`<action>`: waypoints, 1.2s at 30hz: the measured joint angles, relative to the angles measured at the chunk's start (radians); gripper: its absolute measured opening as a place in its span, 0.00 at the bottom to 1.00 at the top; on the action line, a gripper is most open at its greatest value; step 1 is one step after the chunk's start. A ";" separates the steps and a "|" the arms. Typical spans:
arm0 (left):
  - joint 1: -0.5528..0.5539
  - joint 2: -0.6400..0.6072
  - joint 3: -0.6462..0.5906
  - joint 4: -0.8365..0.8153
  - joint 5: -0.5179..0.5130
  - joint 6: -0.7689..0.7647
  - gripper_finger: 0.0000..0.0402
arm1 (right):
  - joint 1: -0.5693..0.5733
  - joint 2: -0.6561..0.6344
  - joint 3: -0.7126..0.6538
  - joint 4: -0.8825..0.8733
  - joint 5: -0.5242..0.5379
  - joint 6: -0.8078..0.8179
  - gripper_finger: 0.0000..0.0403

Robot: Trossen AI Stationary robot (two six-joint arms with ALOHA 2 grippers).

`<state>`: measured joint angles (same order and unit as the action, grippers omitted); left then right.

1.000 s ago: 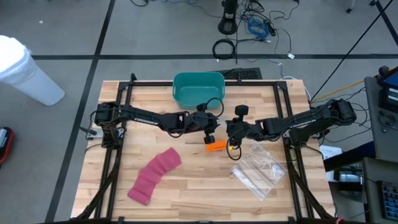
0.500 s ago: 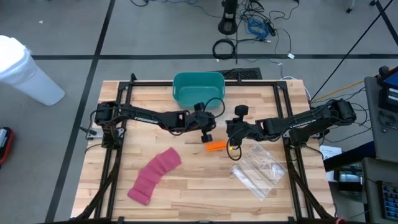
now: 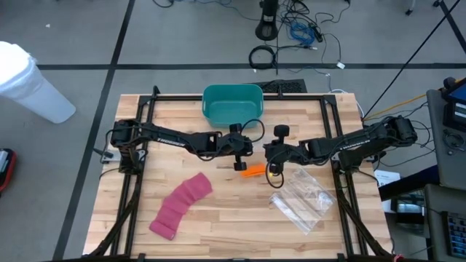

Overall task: Roll bandage
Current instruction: Put the orange bandage into the transparent zip bag

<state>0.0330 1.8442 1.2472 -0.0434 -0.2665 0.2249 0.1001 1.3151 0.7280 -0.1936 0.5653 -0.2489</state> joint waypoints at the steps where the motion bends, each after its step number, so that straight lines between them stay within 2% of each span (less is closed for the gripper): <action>1: -0.001 0.000 0.000 -0.001 0.000 0.000 0.01 | 0.000 0.000 0.000 0.001 0.000 0.009 0.05; 9: -0.022 0.057 0.000 0.035 -0.005 -0.018 0.01 | 0.000 0.000 0.000 0.004 0.012 0.098 0.27; 13: -0.030 0.118 -0.001 0.033 -0.099 -0.061 0.00 | 0.009 -0.007 0.000 -0.012 0.013 0.225 0.35; 16: -0.032 0.149 -0.002 0.047 -0.174 -0.063 0.00 | 0.040 -0.027 0.000 -0.020 0.016 0.282 0.37; 19: -0.032 0.158 -0.002 0.069 -0.185 -0.063 0.00 | 0.091 -0.051 0.000 -0.032 -0.001 0.329 0.36; 24: -0.034 0.158 -0.002 0.073 -0.181 -0.084 0.00 | 0.144 -0.021 0.000 -0.013 -0.171 0.403 0.36; 30: -0.034 0.158 -0.002 0.071 -0.113 -0.090 0.00 | 0.173 0.101 0.000 0.007 -0.206 0.257 0.46; 36: -0.034 0.158 -0.002 0.054 -0.083 -0.090 0.00 | 0.154 0.222 0.000 0.105 -0.200 0.102 0.69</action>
<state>-0.0006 2.0022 1.2457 0.0110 -0.3492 0.1349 0.2540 1.5374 0.7280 -0.0891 0.3652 -0.1467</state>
